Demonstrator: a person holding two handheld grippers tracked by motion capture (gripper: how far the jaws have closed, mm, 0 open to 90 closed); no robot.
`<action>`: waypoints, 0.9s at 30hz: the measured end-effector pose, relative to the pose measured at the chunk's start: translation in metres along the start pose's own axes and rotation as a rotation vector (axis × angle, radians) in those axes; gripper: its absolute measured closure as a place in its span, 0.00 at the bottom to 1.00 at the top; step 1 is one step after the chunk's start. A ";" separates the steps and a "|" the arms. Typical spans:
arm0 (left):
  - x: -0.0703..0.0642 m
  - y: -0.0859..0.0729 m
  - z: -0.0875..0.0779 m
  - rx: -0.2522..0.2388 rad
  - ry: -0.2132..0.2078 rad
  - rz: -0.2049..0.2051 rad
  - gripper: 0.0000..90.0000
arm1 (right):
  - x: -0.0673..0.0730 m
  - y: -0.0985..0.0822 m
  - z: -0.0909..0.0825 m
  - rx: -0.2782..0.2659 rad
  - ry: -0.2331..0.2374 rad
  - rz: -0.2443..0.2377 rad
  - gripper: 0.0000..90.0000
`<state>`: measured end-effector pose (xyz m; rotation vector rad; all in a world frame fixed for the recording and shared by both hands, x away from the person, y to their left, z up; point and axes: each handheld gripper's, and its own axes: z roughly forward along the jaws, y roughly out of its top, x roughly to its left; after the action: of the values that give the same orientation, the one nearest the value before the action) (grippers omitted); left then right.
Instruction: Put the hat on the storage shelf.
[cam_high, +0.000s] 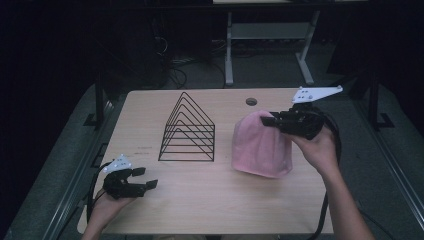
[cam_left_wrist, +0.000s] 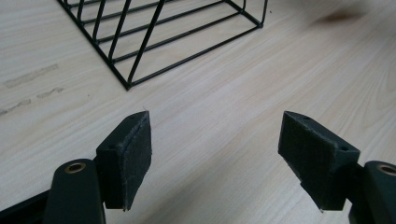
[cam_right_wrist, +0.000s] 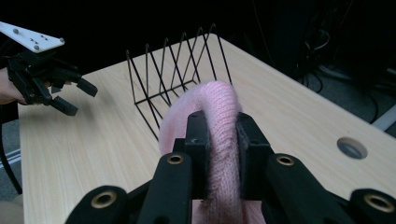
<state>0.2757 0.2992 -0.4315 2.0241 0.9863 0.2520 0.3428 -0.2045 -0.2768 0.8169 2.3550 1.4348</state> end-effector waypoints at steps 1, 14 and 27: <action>0.000 0.001 0.000 0.000 -0.004 0.002 0.28 | 0.001 0.002 0.000 -0.005 0.000 -0.005 0.86; -0.010 0.024 -0.003 -0.003 -0.058 0.066 0.30 | 0.012 0.028 0.001 -0.047 0.040 -0.044 0.86; -0.021 0.050 -0.009 -0.038 -0.126 0.121 0.34 | 0.027 0.055 0.004 -0.071 0.064 -0.091 0.86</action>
<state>0.2846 0.2735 -0.3842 2.0414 0.7777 0.2031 0.3411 -0.1666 -0.2293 0.6463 2.3397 1.5181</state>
